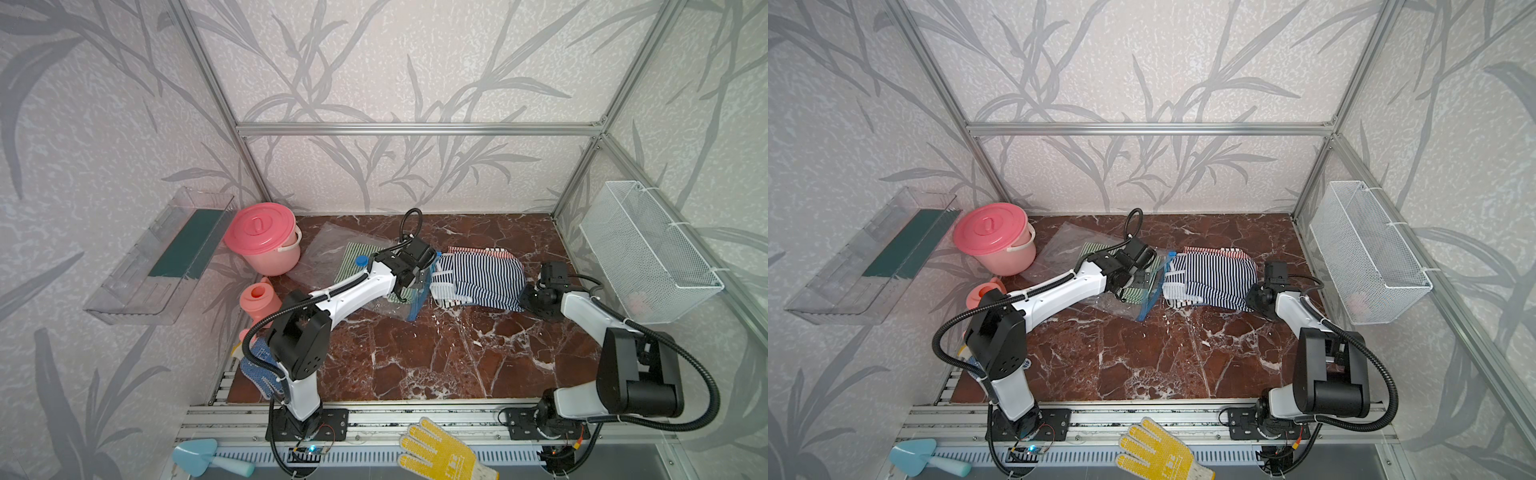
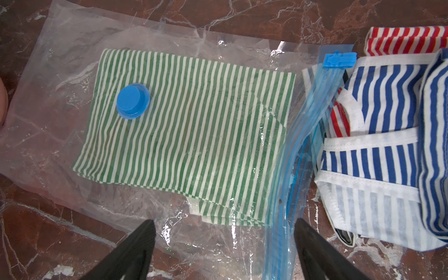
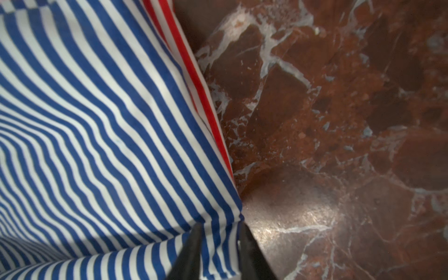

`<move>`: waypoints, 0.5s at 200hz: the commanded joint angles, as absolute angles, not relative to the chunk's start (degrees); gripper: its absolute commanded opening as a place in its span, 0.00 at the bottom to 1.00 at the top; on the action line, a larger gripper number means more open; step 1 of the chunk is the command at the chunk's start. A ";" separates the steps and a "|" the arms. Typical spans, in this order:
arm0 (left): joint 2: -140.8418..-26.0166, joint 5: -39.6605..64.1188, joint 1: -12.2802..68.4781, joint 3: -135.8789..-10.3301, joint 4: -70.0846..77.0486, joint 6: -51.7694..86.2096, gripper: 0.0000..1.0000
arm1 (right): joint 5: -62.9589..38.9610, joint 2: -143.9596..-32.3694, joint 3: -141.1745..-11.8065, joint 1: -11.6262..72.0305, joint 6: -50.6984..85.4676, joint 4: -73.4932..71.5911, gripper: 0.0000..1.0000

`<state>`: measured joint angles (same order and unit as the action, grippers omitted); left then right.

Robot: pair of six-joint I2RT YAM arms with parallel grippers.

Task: Take the tank top out of the vacuum bag
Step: Adjust the tank top.

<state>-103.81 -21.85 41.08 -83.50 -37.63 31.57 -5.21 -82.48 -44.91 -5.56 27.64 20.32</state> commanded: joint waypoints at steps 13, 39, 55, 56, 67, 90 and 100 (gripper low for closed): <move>-102.63 -22.66 40.78 -83.24 -37.36 30.76 0.94 | -8.61 -76.64 -46.50 -5.49 26.97 21.60 0.71; -103.18 -20.51 40.78 -82.39 -35.99 30.96 0.99 | -19.04 -75.03 -45.38 -7.41 28.55 18.15 0.88; -104.28 -18.67 40.78 -82.40 -35.44 30.60 0.99 | -22.99 -74.24 -45.18 -7.60 28.80 17.95 0.99; -104.39 -18.52 40.78 -82.46 -35.43 30.59 0.99 | -23.05 -74.12 -45.13 -7.58 28.86 17.94 0.99; -105.41 -17.00 40.74 -82.87 -35.49 30.10 0.99 | -24.58 -72.89 -44.18 -7.56 29.49 16.80 0.99; -106.91 -16.48 40.69 -82.89 -34.95 30.19 0.99 | -26.16 -68.30 -39.91 -7.65 32.59 11.42 0.99; -107.33 -17.20 40.65 -82.73 -34.60 30.04 0.99 | -26.45 -66.28 -38.23 -7.63 33.58 9.36 0.99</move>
